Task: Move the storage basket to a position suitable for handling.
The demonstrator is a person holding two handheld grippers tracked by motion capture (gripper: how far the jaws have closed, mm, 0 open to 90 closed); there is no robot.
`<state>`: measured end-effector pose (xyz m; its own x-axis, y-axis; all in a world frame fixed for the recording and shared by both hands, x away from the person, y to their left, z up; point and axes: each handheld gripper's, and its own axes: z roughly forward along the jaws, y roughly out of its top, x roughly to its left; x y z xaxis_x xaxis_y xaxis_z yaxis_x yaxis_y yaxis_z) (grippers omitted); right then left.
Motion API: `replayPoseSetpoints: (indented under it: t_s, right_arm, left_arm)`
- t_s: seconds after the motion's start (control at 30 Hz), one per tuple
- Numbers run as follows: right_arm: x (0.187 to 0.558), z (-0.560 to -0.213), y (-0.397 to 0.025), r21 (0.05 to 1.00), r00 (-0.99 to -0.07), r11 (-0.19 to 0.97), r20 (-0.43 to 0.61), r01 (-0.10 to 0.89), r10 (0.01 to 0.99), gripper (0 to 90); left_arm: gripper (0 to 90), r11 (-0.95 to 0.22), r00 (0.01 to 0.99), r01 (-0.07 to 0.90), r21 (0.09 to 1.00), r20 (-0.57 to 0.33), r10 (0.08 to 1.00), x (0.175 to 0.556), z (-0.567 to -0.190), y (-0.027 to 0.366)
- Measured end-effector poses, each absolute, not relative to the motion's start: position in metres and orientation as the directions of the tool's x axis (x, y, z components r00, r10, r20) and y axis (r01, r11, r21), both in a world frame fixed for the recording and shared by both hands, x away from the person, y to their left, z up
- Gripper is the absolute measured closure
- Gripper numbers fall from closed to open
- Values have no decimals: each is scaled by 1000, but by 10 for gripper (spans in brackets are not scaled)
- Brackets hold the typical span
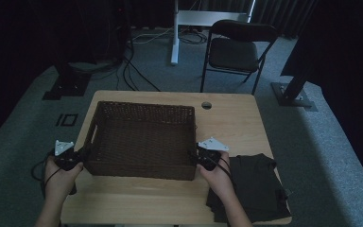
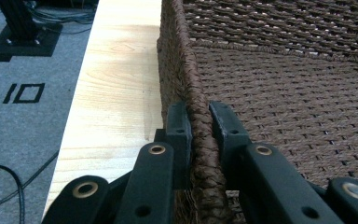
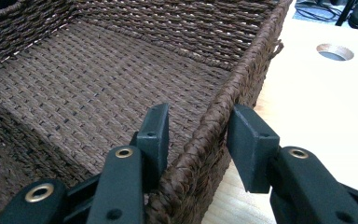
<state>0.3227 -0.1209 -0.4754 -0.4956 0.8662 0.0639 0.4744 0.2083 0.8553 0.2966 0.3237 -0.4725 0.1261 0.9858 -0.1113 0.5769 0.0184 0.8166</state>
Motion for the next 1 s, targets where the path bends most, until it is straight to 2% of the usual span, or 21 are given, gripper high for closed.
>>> replayPoseSetpoints:
  t_s: [0.1, 0.17, 0.33, 0.43, 0.47, 0.57, 0.63, 0.9, 1.0]
  right_arm:
    - [323, -476, -121, 856, -497, 208, 64, 473, 865, 580]
    - [324, -476, -124, 861, -514, 215, 61, 460, 855, 460]
    - [328, -473, -130, 874, -550, 231, 48, 427, 834, 254]
    - [328, -472, -131, 879, -546, 203, 75, 432, 835, 204]
    - [329, -470, -131, 888, -556, 215, 55, 408, 830, 168]
    - [328, -467, -129, 889, -569, 231, 40, 396, 821, 137]
    - [325, -462, -127, 891, -584, 247, 24, 380, 811, 125]
    - [325, -456, -132, 876, -572, 289, -19, 386, 820, 138]
    - [323, -454, -133, 878, -584, 277, 3, 390, 811, 130]
  left_arm:
    - [796, 20, 129, 572, 820, -114, 985, 296, -473, 325]
    - [723, 23, 134, 572, 820, -120, 984, 297, -473, 326]
    - [418, -8, 162, 547, 837, -96, 982, 295, -468, 330]
    - [326, 2, 167, 527, 850, -106, 980, 294, -463, 332]
    - [272, -30, 177, 513, 858, -72, 982, 293, -458, 334]
    - [249, -44, 187, 497, 867, -58, 981, 291, -453, 336]
    - [176, -57, 210, 490, 870, -54, 976, 290, -450, 337]
    - [177, -74, 284, 513, 855, -88, 955, 282, -439, 332]
    - [176, -90, 304, 491, 867, -73, 950, 280, -435, 327]
